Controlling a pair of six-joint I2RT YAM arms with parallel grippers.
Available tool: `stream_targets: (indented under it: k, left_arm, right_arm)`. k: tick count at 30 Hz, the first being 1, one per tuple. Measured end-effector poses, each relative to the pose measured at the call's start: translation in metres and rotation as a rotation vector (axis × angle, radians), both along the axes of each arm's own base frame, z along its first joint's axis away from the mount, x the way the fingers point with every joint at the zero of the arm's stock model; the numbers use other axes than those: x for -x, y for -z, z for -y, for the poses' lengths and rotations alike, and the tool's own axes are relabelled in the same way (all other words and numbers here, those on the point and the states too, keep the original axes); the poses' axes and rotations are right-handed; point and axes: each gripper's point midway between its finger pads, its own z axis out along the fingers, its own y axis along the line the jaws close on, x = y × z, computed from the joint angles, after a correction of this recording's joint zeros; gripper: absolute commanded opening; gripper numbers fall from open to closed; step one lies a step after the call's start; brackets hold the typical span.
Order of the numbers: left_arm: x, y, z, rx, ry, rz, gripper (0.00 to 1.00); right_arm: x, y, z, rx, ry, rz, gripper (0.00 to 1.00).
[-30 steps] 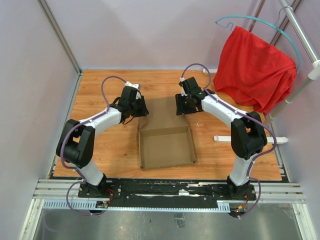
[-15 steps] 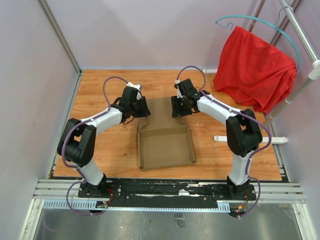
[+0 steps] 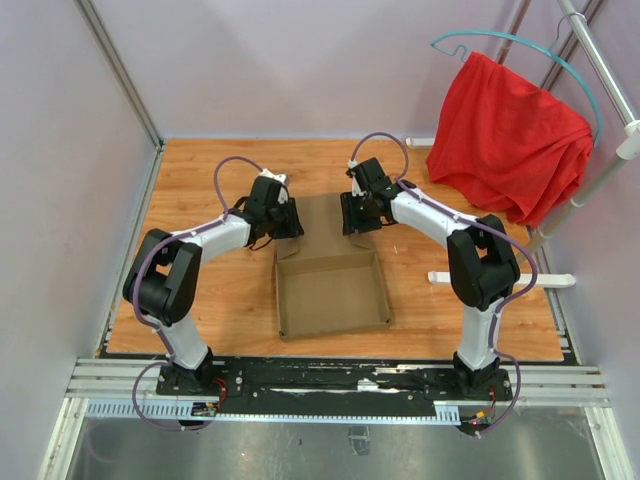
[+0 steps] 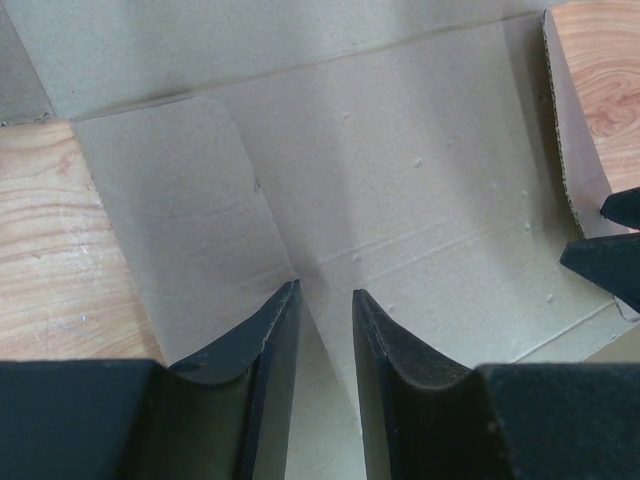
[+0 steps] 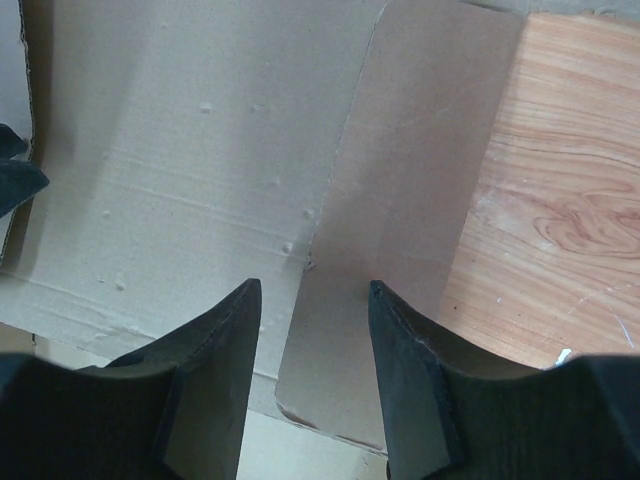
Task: Fold the paper box
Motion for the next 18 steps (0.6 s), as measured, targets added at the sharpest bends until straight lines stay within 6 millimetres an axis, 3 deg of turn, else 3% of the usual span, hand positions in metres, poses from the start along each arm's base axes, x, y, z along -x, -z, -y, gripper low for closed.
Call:
stream_targets:
  k: [10,18]
  left_arm:
    - [-0.001,-0.008,-0.006,-0.047,-0.020,0.021,0.34]
    - [-0.005,-0.022,-0.035,-0.173,-0.116,0.048,0.34]
  right_arm:
    - [-0.004,-0.005,0.006,0.044,0.029,0.024,0.51]
    - [-0.025,-0.039,0.024,0.163,0.078,0.070,0.52]
